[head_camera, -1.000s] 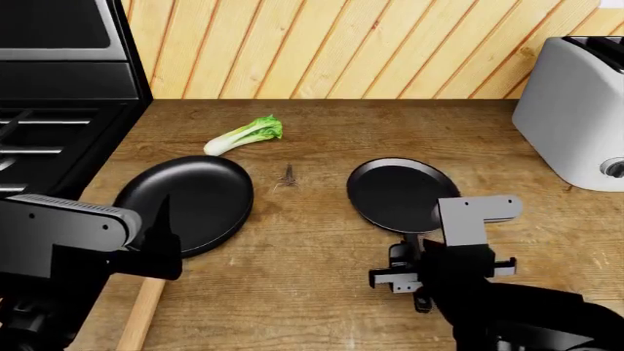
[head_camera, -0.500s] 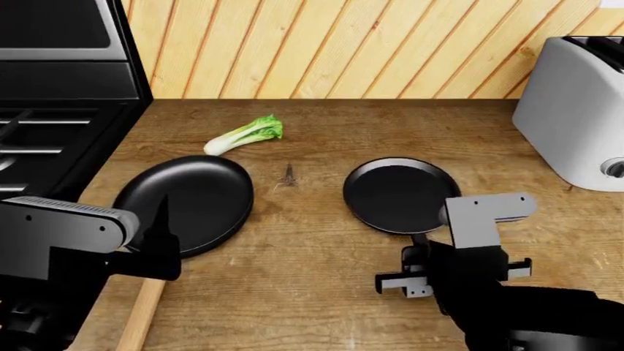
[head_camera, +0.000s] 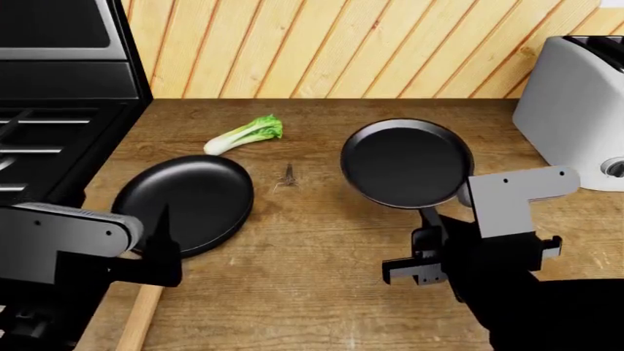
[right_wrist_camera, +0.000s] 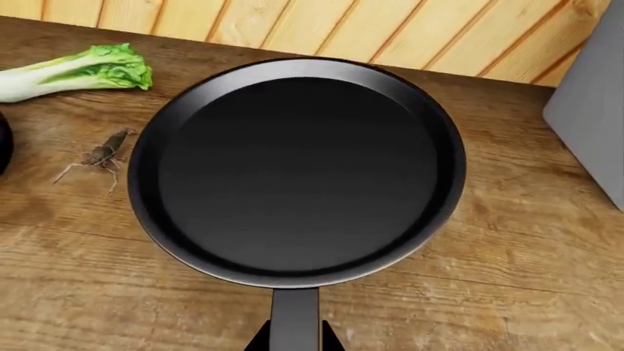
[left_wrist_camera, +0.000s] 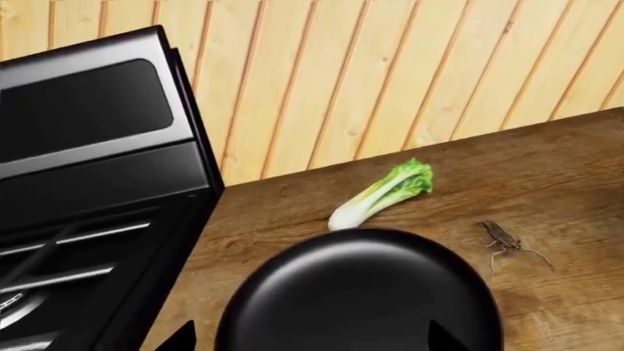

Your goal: Place both pans onto different burners. Then place the celery and the shrimp on different pans.

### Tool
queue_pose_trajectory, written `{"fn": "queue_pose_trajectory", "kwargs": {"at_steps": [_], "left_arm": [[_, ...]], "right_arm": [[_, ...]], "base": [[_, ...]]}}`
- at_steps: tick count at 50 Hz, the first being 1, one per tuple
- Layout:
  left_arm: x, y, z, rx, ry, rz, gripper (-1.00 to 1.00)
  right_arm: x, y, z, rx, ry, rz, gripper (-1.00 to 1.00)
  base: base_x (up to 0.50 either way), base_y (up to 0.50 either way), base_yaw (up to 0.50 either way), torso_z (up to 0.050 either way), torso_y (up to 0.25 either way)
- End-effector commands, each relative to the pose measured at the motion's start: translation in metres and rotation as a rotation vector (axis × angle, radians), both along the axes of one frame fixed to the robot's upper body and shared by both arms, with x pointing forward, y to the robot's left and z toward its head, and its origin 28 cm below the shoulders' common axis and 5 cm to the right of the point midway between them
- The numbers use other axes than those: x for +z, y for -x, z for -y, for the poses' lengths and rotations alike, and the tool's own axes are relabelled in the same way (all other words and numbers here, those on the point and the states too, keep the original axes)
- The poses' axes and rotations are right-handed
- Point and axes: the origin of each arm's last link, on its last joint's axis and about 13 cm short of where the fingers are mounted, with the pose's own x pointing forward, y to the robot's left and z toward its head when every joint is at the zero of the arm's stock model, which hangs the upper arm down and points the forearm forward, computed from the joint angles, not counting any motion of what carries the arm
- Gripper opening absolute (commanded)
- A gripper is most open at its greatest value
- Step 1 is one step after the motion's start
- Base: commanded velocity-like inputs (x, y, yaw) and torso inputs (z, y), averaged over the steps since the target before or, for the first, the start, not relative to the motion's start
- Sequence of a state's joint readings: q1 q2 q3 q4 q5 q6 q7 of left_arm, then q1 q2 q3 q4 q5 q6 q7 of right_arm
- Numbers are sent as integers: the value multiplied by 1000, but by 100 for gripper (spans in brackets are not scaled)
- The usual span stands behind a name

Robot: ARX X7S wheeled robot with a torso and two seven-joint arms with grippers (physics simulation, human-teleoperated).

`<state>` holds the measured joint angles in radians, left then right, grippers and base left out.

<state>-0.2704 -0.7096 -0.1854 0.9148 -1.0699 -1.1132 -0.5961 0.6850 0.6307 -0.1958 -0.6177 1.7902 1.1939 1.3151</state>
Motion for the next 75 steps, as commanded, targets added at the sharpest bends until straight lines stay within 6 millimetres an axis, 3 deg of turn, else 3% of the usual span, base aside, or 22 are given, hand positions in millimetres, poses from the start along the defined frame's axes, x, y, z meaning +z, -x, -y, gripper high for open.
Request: {"fn": "queue_pose_trajectory", "kwargs": {"at_steps": [1,9,14,26,37,69,70,75], "left_arm": [[4,10,6,-11,-10,-88,100],[-9,13,5,-10,108,-315,100],[-13,15,3,7,118,-364,100],[-21,17,2,71,121,-433,100],[-16,12,9,52,106,-458,100],[-64,2,13,69,129,-554,100],[-65,2,13,73,131,-554,-100],[-63,3,13,78,130,-538,-100]], "right_arm": [[7,-4,3,-44,-6,70,-100],[0,-5,5,-37,-17,52,-100],[-4,-7,6,-35,-26,42,-100],[-8,-9,7,-41,-26,27,-100],[-11,-9,9,-38,-34,25,-100],[-16,-10,13,-34,-55,16,-100],[-16,-10,13,-34,-56,16,-100],[-16,-10,13,-32,-57,16,-100]], "base": [[0,0,0,0,0],[0,0,0,2,3],[0,0,0,0,2],[0,0,0,1,3],[0,0,0,1,3],[1,0,0,0,1],[0,0,-3,0,0],[2,1,0,0,0]]}}
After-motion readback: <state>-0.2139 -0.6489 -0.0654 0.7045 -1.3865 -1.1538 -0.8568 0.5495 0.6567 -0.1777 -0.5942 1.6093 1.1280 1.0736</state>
